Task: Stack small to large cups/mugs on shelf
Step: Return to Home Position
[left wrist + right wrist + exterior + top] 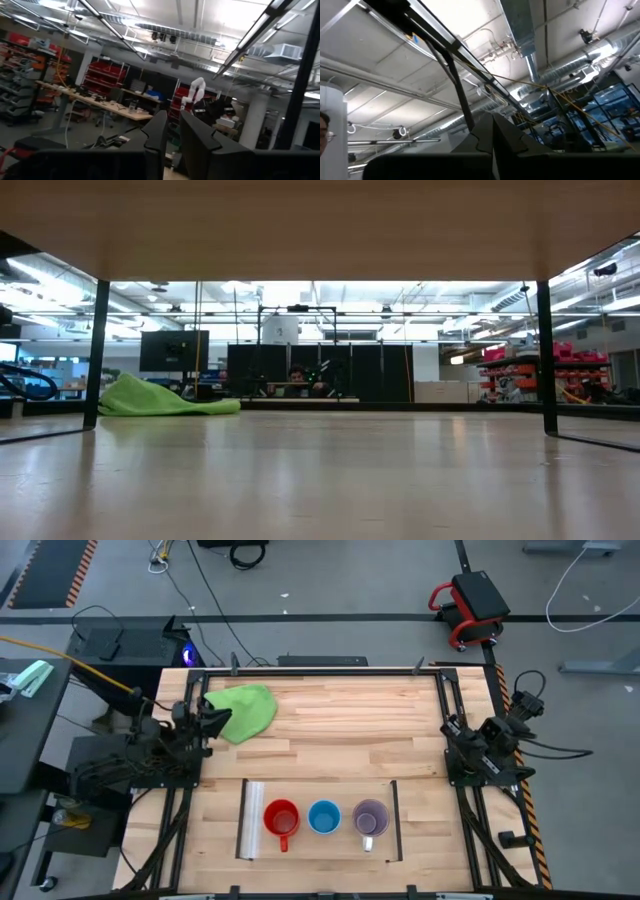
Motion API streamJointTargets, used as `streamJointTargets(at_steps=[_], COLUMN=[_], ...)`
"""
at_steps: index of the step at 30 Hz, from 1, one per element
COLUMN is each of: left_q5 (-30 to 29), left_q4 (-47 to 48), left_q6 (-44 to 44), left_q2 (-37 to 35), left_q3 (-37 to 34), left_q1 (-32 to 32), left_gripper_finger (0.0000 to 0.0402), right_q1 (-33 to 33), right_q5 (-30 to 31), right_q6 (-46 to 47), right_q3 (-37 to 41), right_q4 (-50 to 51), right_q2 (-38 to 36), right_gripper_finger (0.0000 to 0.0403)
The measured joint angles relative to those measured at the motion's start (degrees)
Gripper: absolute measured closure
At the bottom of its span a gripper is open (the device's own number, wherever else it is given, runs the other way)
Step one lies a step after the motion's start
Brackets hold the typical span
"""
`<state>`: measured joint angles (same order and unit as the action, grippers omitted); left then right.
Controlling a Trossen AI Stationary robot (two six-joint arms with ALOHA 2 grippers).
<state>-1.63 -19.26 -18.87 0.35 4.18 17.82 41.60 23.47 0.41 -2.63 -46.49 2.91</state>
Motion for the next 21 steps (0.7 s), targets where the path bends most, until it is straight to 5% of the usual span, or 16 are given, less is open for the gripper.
streamJointTargets(at_steps=[9, 21], left_q5=[-1.6, -1.6], left_q4=[0.8, 1.0], left_q6=[0.1, -0.4], left_q2=[0.0, 0.0], left_q3=[0.0, 0.0], left_q1=[0.0, 0.0], left_gripper_finger=[0.0347, 0.0344], right_q1=[-7.0, -23.3], right_q5=[0.3, -8.3], right_q6=[1.7, 6.1], right_q3=[2.1, 2.3], right_q4=[-1.5, 1.5], right_q2=[0.0, 0.0], right_gripper_finger=[0.0393, 0.0393])
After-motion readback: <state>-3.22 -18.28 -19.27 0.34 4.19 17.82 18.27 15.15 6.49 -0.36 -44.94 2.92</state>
